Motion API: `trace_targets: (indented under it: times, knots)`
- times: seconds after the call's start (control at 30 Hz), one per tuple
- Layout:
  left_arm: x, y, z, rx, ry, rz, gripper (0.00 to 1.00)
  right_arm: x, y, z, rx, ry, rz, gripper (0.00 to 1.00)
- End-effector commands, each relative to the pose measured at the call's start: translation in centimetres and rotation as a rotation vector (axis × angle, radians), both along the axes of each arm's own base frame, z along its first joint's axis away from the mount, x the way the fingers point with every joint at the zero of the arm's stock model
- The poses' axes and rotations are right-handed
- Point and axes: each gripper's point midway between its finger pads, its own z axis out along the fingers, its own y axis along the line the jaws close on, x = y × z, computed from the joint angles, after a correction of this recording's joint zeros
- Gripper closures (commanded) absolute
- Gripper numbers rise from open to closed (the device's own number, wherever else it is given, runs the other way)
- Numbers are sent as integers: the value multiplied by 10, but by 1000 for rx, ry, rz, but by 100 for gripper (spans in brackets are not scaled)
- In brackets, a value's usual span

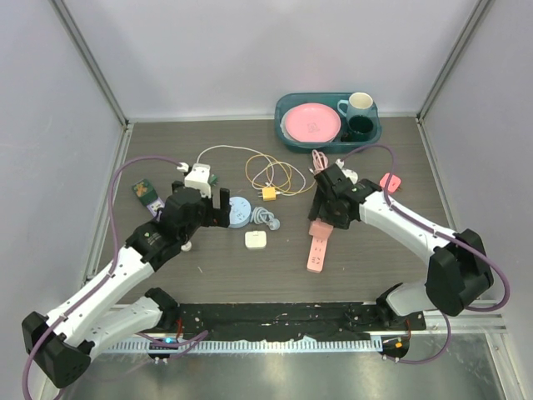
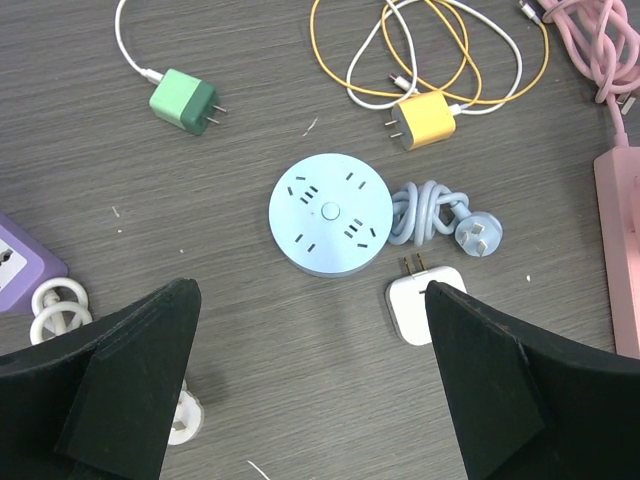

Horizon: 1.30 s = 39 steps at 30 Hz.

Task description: Insert the plug

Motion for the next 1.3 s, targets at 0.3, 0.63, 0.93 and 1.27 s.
trace_targets:
  times: [0.3, 0.63, 0.93, 1.27]
  knots:
    - [1, -8, 2, -44, -10, -15, 0, 13, -9, 17, 79, -110, -43, 99]
    - [1, -10, -3, -38, 6, -21, 0, 14, -17, 18, 97, -102, -35, 99]
    - [2, -10, -3, -37, 9, -19, 0, 5, -7, -2, 124, -33, 19, 99]
    - [2, -11, -4, -35, 13, -21, 0, 8, -13, -7, 86, -46, 28, 99]
